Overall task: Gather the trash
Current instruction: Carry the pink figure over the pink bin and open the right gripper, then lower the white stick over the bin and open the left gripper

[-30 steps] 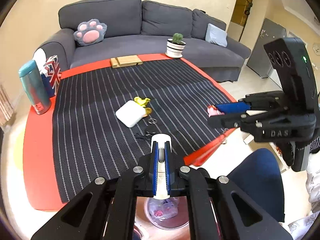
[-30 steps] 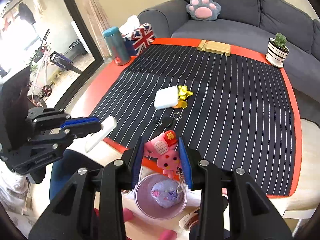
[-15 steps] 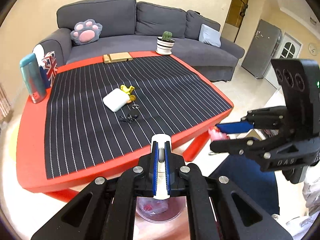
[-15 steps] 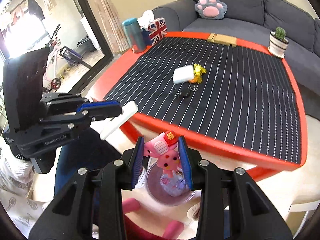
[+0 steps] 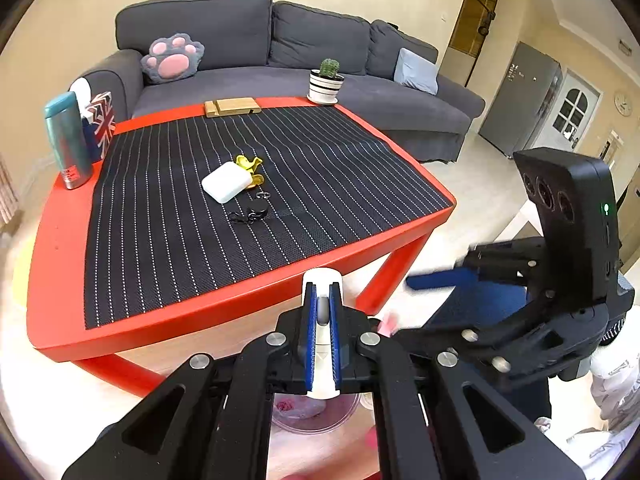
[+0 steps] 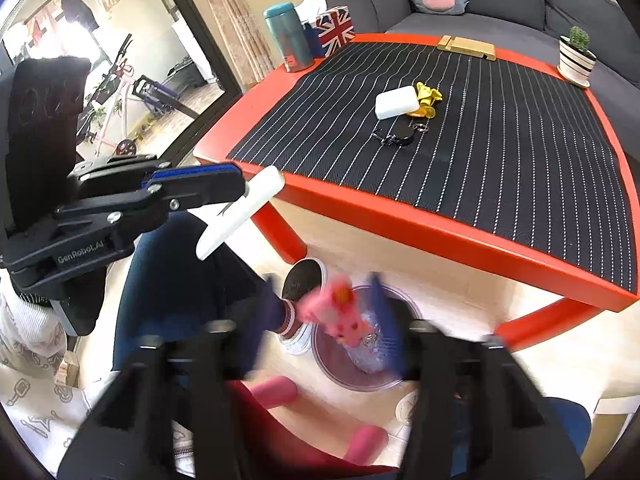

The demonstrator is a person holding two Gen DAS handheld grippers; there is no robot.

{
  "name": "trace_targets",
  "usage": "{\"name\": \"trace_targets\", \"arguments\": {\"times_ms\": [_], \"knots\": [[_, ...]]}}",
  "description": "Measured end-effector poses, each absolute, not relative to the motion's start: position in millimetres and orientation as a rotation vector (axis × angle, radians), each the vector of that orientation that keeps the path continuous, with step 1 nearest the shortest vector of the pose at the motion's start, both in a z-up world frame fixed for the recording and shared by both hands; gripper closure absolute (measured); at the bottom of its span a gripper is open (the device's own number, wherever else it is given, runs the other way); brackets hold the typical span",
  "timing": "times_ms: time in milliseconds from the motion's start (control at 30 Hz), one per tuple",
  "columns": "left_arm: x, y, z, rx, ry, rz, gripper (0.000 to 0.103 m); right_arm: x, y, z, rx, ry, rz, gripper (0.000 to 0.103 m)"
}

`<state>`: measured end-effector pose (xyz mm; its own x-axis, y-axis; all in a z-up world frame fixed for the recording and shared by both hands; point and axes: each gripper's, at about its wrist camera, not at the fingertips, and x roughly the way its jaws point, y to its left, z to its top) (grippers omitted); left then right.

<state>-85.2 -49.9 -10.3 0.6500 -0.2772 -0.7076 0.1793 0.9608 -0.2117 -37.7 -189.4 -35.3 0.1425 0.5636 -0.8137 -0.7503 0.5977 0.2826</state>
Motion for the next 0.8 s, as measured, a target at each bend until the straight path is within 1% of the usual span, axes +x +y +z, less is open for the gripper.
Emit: {"name": "trace_targets", "arguments": {"times_ms": [167, 800], "knots": [[-84.8, -50.3, -13.1, -0.123, 0.832, -0.262, 0.097, -29.8, -194.7, -33.2, -0.183, 1.061, 0.927, 0.016], [-87.2, -65.1, -20.1, -0.103, 0.863, -0.3, 0.097, -26.2, -216.4, -24.0, -0.167, 1.023, 0.859, 0.016]]}}
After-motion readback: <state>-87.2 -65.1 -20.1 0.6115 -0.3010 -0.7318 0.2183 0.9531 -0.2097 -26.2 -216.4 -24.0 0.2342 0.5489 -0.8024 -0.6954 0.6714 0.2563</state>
